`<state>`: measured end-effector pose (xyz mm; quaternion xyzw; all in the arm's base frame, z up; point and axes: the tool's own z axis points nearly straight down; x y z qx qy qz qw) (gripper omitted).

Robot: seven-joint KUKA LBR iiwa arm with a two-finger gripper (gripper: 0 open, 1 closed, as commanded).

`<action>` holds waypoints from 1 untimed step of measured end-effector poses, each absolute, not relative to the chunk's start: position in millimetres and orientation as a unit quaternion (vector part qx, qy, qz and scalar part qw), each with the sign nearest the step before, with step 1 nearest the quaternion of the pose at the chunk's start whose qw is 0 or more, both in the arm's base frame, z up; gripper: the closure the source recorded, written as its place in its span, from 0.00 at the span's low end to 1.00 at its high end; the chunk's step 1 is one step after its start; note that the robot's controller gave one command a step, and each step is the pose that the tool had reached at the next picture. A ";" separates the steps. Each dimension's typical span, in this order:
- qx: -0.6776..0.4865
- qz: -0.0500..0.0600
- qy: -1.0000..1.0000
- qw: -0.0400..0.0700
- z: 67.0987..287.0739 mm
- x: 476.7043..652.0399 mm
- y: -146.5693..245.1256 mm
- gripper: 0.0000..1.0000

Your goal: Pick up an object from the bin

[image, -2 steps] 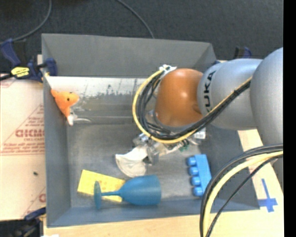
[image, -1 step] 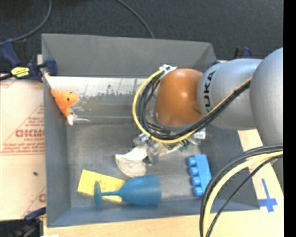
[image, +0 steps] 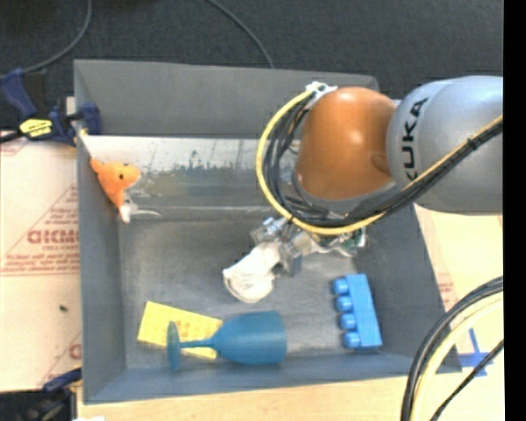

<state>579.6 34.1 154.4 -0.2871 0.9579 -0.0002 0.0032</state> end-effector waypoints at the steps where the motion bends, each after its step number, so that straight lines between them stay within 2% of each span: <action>1: -0.285 -0.001 0.958 0.008 197.1 581.0 38.1 1.00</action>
Offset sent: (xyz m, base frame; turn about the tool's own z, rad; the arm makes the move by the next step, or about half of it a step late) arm -0.0115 0.0098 0.0549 0.0009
